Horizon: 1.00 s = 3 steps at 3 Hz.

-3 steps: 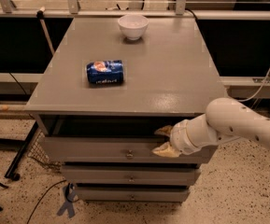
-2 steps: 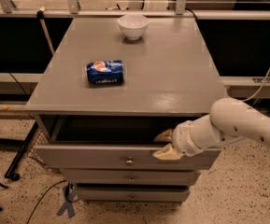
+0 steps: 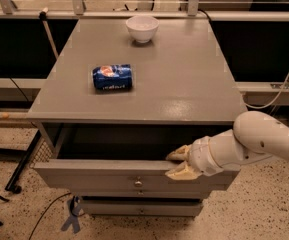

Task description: Open top drawer

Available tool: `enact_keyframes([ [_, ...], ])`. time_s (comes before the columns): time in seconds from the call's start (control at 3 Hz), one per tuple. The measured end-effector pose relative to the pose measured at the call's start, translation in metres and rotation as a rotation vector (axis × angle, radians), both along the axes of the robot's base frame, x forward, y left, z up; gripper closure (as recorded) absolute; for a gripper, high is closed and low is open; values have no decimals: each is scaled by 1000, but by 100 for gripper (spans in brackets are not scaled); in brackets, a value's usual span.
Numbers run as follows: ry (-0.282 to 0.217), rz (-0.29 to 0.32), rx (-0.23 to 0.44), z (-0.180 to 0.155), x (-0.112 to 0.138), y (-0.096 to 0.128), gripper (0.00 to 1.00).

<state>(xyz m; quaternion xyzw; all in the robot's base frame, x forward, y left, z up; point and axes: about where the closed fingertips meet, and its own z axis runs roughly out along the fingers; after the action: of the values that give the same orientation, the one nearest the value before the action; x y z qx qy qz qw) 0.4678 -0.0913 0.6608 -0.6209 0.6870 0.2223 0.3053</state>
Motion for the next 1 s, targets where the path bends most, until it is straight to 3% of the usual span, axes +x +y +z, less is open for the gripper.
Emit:
enact_keyframes([
  [0.33,0,0,0,0,0,0,100],
  [0.67,57,2,49,-4,-32,-1,100],
  [1.0,57,2,49,-4,-32,-1,100],
])
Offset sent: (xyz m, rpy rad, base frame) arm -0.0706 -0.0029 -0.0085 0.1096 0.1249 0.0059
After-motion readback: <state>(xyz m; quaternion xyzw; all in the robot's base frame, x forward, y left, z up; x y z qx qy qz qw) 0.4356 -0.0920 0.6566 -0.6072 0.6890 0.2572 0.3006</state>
